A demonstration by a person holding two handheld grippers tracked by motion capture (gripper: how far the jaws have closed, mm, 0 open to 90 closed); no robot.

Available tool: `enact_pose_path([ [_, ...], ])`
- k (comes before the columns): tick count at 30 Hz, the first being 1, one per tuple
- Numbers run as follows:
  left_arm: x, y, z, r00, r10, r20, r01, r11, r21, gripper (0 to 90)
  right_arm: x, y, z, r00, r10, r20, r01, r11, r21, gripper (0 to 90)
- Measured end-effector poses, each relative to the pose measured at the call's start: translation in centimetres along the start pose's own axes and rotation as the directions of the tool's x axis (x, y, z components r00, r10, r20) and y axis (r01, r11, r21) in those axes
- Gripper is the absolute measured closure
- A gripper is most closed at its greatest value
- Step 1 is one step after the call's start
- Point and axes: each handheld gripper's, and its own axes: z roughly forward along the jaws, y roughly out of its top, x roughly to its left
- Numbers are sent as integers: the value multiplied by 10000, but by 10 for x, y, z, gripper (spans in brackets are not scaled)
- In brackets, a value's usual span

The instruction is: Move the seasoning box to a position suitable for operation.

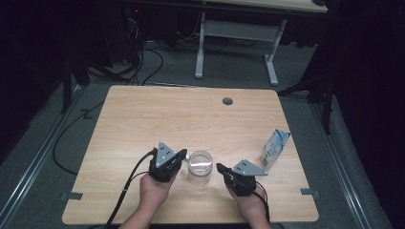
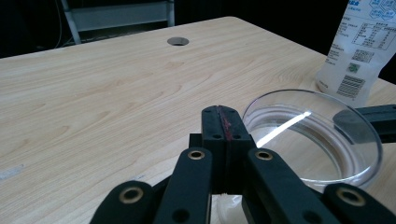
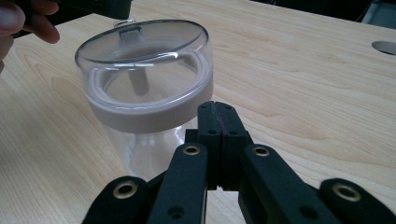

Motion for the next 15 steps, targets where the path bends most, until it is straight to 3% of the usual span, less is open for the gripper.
enact_pose_path([
  [15, 1, -1, 1, 10000, -78, 46, 78, 10000, 8, 900, 2, 2, -1, 10000, -32, -38, 32, 9998, -174, 899],
])
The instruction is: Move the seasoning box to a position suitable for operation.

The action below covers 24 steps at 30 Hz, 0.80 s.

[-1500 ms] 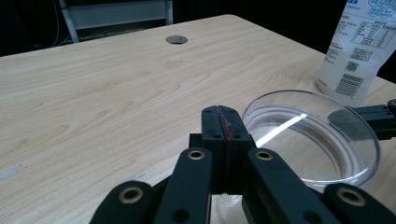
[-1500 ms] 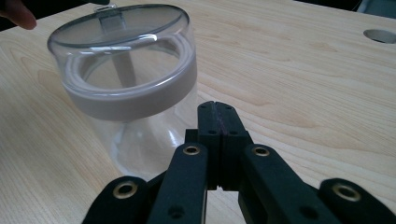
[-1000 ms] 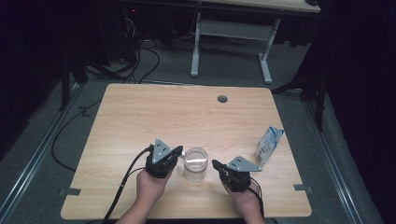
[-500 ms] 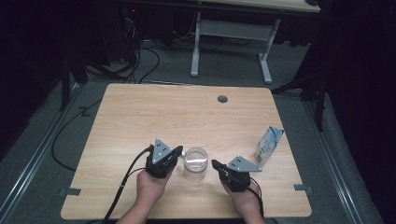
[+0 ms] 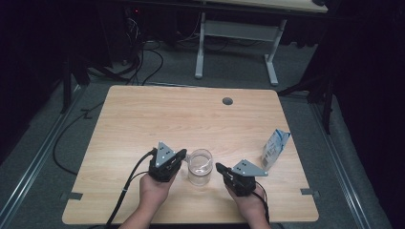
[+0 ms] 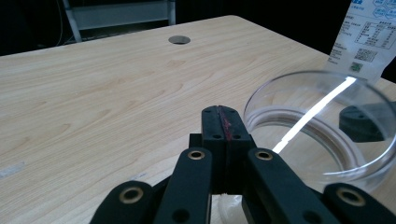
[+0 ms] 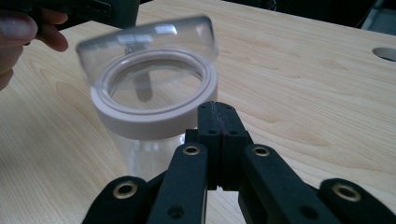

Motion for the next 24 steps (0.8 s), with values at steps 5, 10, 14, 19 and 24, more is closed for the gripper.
enact_pose_path([
  [5, 0, 0, 0, 10000, 7, 9, -7, 10000, 11, 900, 4, 2, 0, 10000, -73, -53, 72, 9999, -82, 899],
  [10, 1, 0, 0, 10000, 36, 12, -36, 10000, 25, 900, 5, 3, -2, 9999, -127, -79, 126, 9998, -183, 899],
  [14, 1, -1, 0, 10000, 60, -52, -60, 10000, 55, 900, 7, 5, -2, 9998, -146, -106, 143, 9996, -239, 899],
  [19, 2, -1, 0, 10000, 29, -35, -29, 10000, 47, 900, 9, 6, -4, 9997, -195, -121, 190, 9991, -375, 899],
  [24, 2, -1, 0, 10000, -13, 3, 13, 10000, 4, 900, 14, 10, -4, 9992, -301, -257, 288, 9984, -492, 899],
])
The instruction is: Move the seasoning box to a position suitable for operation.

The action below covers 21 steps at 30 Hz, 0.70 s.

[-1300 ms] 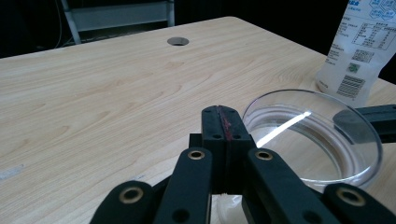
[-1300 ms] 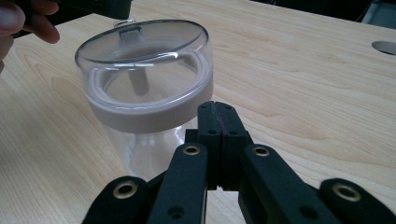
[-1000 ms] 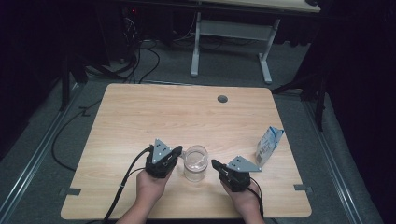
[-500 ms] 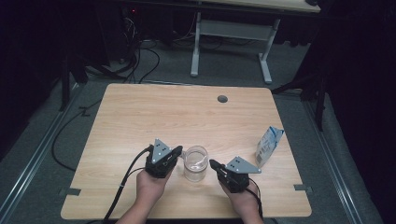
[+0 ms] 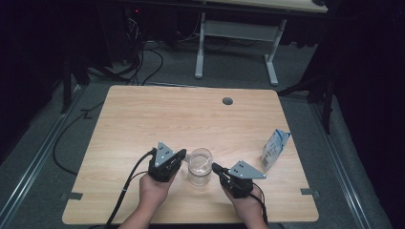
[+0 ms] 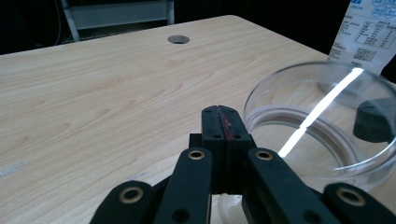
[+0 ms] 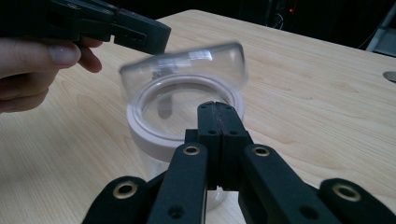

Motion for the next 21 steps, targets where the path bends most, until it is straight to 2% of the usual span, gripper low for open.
enact_pose_path([
  [5, 4, -1, -13, 9999, -125, 50, 127, 9996, -259, 900, 1, 1, 0, 9999, 27, -108, -27, 10000, -45, 899],
  [10, 3, -16, -27, 9991, -335, 269, 342, 9991, -257, 900, 1, 2, -1, 10000, 23, -89, -23, 10000, -50, 899],
  [11, 0, -28, -31, 9986, -379, 374, 386, 9991, -173, 900, 1, 3, -2, 10000, -2, -83, 1, 10000, -87, 900],
  [12, 0, -28, -31, 9986, -379, 374, 386, 9991, -173, 900, 1, 3, -2, 10000, -2, -83, 1, 10000, -87, 900],
  [14, -3, -45, -33, 9950, -762, 638, 766, 9971, -45, 900, 1, 4, -3, 10000, -47, -46, 46, 9998, -177, 899],
  [17, -8, -50, -32, 9934, -827, 794, 828, 9966, 25, 900, 2, 5, -3, 10000, -10, -60, 9, 9998, -175, 899],
  [18, -13, -49, -31, 9915, -840, 995, 847, 9964, -34, 900, 2, 5, -2, 10000, -30, -55, 29, 9999, -134, 899],
  [21, -23, -44, -31, 9904, -608, 1245, 628, 9979, -126, 900, 4, 6, -2, 10000, -21, -72, 20, 9999, -140, 899],
])
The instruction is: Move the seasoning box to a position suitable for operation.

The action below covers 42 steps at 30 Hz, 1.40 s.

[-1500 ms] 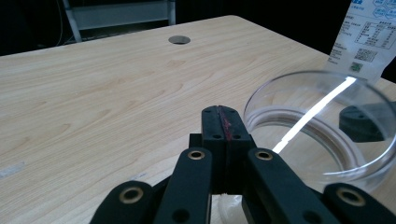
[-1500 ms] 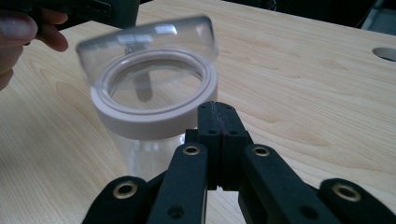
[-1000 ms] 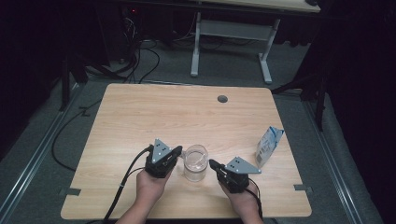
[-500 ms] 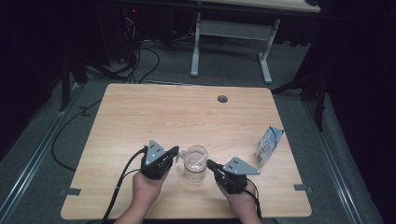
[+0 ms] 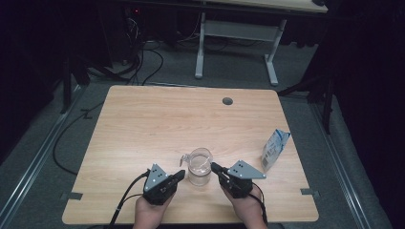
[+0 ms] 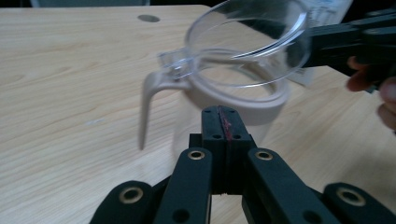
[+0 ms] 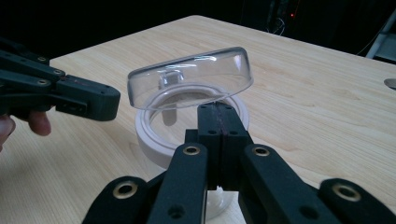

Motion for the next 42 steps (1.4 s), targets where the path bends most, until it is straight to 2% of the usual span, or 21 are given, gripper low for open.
enact_pose_path([
  [10, -19, 11, 12, 9977, 562, 382, -573, 9979, 289, 900, 1, 2, 0, 10000, 30, -57, -30, 10000, -75, 899],
  [15, -21, 11, 16, 9977, 569, 372, -579, 9979, 279, 900, 1, 3, 0, 9999, -12, -104, 11, 10000, -83, 899],
  [29, -21, 14, 13, 9981, 545, 301, -543, 9985, -70, 900, -2, -4, 6, 9995, 245, -192, -241, 9995, 204, 900],
  [32, -20, 16, 10, 9985, 501, 221, -496, 9985, -234, 900, -2, -5, 6, 9996, 200, -204, -196, 9997, 157, 900],
  [35, -17, 17, 9, 9994, 279, 190, -271, 9988, -409, 900, -2, -6, 6, 9996, 183, -223, -181, 9998, 116, 900],
  [42, -12, 18, 5, 9999, 134, 39, -131, 9982, -580, 900, -3, -7, 5, 9996, 146, -234, -143, 9998, 118, 900],
])
